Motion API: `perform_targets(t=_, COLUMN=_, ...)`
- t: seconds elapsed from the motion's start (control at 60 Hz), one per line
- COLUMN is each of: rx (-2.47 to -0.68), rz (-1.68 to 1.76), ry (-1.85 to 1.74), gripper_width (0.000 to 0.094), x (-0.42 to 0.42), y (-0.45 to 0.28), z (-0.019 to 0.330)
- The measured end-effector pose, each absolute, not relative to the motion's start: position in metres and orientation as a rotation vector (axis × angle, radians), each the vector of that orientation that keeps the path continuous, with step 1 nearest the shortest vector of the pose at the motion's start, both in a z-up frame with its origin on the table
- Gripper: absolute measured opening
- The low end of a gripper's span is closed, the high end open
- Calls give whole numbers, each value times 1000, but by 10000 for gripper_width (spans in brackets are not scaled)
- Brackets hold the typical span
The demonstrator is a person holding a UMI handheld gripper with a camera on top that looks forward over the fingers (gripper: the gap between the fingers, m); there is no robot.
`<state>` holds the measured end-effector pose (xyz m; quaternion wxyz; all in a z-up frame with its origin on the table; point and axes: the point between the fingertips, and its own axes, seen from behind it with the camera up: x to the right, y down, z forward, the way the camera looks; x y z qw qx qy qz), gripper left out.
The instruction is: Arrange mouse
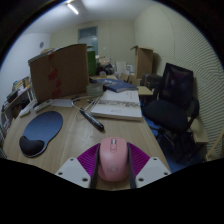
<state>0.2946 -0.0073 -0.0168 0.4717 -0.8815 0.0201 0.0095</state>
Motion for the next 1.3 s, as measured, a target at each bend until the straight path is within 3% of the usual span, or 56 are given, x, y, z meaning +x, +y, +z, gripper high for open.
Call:
perform_targets(t=0.3, rx=-2228, rz=-1, ry=150, gripper_width=373, x=292, y=-10, z=-11)
perform_targets(t=0.55, rx=-2058, rz=35, ry=36, gripper_width=360, x=198, y=25, z=109)
perform_targets(t=0.667, rx=-2019, rz=106, ry=5, gripper_width=359, x=122, y=52, z=128)
perform_targets(t=0.783, rx=-2050, rz=150, ry=-41, gripper_width=357, x=55, y=72, z=102)
perform_targets(t=1.067, rx=-2278, rz=111, ry=-102, gripper_width=379, x=-2, y=74, z=-15)
perform_targets(t=1.183, rx=-2227, rz=49, ry=-93, gripper_width=375, x=-1, y=79, z=-15)
perform_targets(t=1.3, rx=-2252, rz=70, ry=-46, gripper_width=508, x=-2, y=82, z=-13)
